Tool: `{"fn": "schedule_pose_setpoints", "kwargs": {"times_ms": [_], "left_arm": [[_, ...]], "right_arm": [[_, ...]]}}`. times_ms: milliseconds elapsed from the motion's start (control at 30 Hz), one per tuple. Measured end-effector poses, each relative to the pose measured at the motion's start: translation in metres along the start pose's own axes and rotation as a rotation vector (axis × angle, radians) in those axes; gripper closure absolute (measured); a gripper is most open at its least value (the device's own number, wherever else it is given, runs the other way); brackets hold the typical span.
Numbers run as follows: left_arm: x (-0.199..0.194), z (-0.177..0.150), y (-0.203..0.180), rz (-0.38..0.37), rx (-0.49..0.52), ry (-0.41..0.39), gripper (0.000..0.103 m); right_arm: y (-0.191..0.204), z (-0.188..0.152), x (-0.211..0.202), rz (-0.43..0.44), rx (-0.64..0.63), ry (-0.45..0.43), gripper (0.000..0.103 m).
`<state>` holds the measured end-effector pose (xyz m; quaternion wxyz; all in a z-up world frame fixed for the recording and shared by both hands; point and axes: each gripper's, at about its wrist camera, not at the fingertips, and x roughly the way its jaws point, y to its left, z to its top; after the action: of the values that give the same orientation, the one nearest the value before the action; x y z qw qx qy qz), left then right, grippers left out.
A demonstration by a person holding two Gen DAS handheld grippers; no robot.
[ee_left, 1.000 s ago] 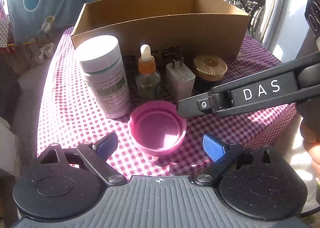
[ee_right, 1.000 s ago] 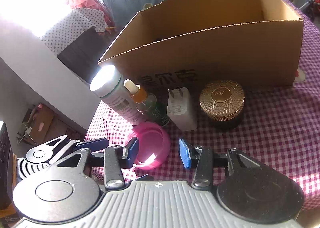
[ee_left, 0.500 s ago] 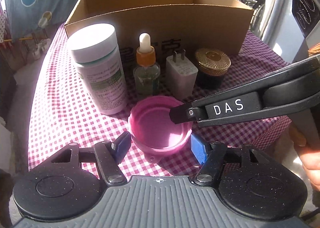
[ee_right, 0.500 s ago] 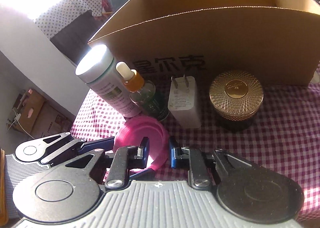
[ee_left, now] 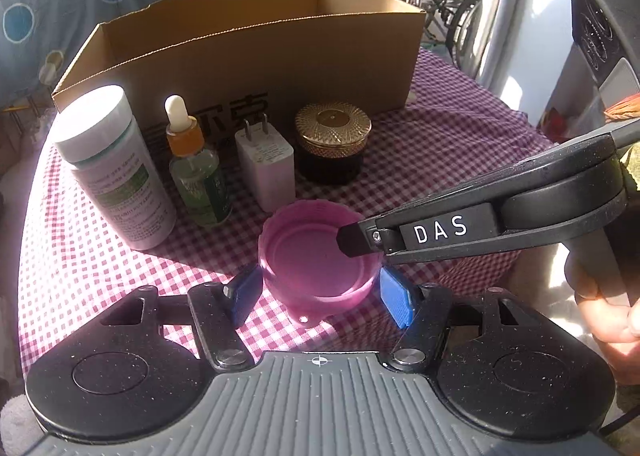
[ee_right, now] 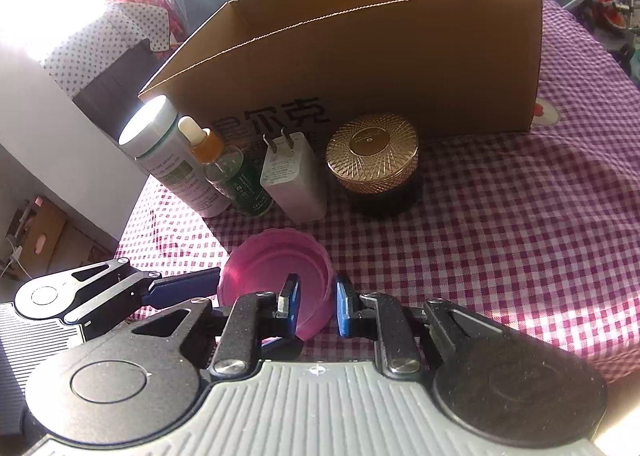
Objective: Organize rigid objects
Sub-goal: 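Move the right tool to the pink lid and grasp its rim, then lift the pink lid off the table with the right gripper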
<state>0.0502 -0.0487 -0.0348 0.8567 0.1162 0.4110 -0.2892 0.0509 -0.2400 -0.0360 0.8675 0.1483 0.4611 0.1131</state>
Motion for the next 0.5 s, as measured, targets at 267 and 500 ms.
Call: {"fn": "schedule_pose_setpoints", "kwargs": {"times_ms": [267, 500], "left_arm": [[0.011, 0.008, -0.015, -0.011, 0.039, 0.017, 0.038], [0.018, 0.011, -0.022, -0.003, 0.062, 0.037, 0.033]], "right_arm": [[-0.017, -0.001, -0.012, -0.019, 0.017, -0.037, 0.083], [-0.025, -0.006, -0.011, -0.009, 0.045, -0.022, 0.083]]}}
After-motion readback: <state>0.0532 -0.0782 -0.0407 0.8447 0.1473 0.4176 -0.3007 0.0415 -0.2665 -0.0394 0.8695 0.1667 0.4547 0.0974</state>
